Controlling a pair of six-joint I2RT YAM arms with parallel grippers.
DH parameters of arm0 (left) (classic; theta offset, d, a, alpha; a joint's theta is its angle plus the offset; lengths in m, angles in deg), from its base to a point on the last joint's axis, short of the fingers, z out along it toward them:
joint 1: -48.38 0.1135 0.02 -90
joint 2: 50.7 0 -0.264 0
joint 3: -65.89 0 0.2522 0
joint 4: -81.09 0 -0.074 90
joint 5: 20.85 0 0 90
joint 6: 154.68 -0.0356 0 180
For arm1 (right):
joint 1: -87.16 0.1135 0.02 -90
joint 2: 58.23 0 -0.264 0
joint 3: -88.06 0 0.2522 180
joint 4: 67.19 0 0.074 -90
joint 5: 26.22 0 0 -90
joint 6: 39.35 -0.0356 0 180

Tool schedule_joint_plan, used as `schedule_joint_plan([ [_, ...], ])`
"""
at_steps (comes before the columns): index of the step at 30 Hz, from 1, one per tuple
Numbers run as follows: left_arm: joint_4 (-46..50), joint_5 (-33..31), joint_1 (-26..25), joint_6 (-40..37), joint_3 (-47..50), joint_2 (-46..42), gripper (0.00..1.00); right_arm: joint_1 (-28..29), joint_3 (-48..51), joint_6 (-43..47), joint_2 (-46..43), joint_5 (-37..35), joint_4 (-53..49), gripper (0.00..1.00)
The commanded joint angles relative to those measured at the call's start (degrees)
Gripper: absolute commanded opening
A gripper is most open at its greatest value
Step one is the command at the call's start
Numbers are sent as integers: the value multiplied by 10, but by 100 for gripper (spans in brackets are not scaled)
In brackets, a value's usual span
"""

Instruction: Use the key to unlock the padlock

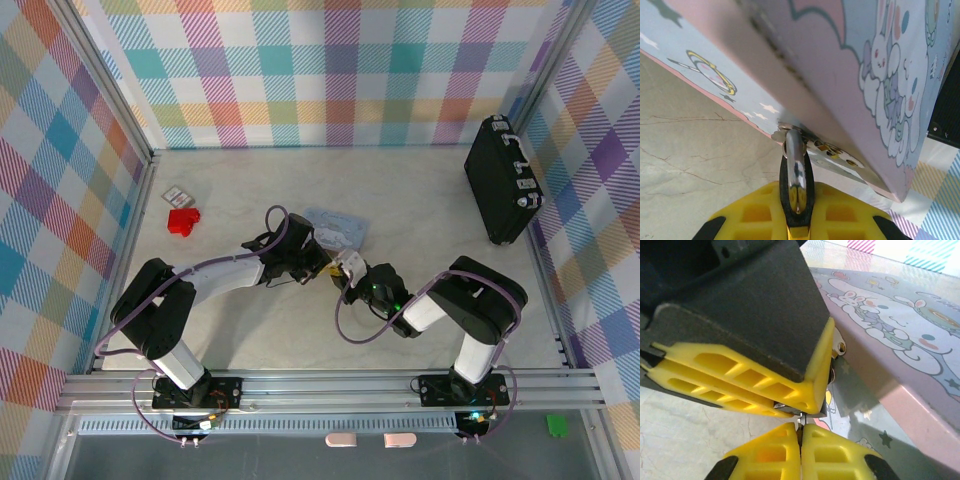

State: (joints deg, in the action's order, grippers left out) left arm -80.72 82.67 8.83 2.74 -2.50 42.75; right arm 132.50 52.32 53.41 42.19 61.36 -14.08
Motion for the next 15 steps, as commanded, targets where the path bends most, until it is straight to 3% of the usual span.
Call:
schedule_joint_plan([
  [1, -34, 22, -6, -18, -19, -29, 0, -3, -10, -124, -3, 52, 11, 0],
  [4, -62, 24, -5, -34, -12, -28, 0, -15, -20, -218, -9, 115, -32, 0],
  [8, -90, 22, -4, -62, -7, -24, 0, -19, -19, -346, 16, 161, -16, 0],
  [15, -67, 3, -3, -123, -13, -37, 0, -23, -16, -547, 154, 178, 137, 0],
])
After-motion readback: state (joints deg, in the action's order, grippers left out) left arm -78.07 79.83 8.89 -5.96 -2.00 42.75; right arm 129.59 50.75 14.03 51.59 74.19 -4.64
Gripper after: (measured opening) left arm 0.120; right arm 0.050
